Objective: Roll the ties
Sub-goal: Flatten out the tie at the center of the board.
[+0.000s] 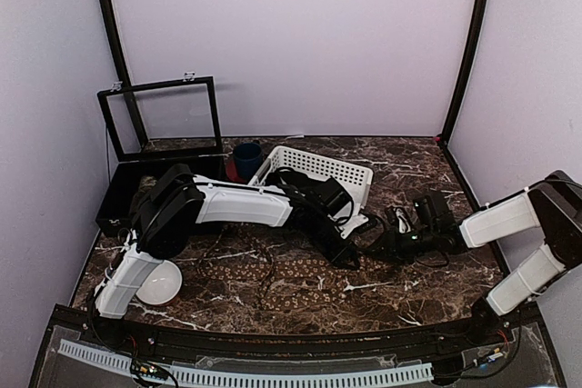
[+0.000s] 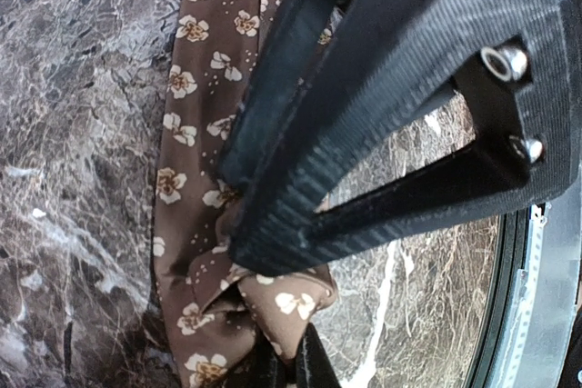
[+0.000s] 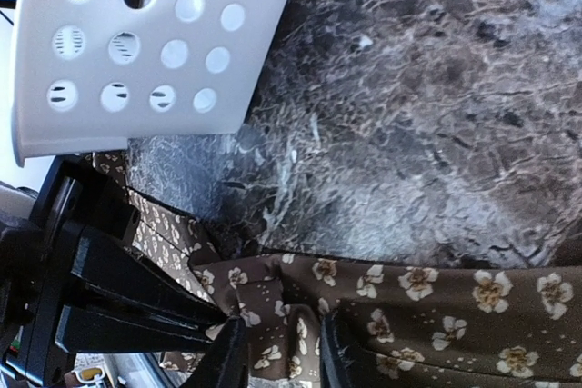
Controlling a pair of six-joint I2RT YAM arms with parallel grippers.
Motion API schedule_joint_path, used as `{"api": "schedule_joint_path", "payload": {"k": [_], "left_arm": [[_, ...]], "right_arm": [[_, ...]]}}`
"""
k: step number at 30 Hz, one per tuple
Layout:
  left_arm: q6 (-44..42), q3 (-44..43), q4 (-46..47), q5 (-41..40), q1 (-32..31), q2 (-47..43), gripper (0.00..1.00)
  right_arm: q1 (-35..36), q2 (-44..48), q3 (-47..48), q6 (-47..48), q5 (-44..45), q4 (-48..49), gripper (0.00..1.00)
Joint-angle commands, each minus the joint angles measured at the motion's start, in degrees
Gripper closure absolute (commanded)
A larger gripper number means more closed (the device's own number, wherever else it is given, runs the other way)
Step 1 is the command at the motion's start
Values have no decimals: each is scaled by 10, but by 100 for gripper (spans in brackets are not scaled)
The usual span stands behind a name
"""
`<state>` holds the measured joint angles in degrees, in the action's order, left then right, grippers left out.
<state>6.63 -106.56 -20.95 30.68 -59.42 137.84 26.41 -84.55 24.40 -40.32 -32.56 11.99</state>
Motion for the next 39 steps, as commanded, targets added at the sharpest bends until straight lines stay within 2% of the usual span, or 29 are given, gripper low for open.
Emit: {"api": "schedule_joint_path", "payload": {"k": [1, 6, 14, 18, 26, 31, 35, 39], "left_arm": [[-7, 15, -22, -12, -3, 11, 100], [-6, 15, -21, -11, -3, 12, 100], [-6, 13, -22, -12, -3, 11, 100], [-4, 14, -20, -11, -3, 12, 100], [-4, 16, -18, -10, -3, 13, 100], [-3, 18, -16, -9, -3, 13, 100], [-4, 18, -17, -9, -3, 14, 100], [-4, 16, -18, -8, -3, 14, 100]], "right_arm": [[7, 17, 1, -10, -22, -3, 74], [7, 51, 5, -12, -18, -28, 77], [6, 83, 11, 17, 64, -108, 69], [6, 60, 3, 22, 69, -91, 65], [21, 4, 9, 18, 35, -48, 65], [26, 14, 10, 11, 23, -46, 72], [26, 36, 8, 11, 32, -63, 86], [26, 44, 12, 19, 53, -84, 94]]}}
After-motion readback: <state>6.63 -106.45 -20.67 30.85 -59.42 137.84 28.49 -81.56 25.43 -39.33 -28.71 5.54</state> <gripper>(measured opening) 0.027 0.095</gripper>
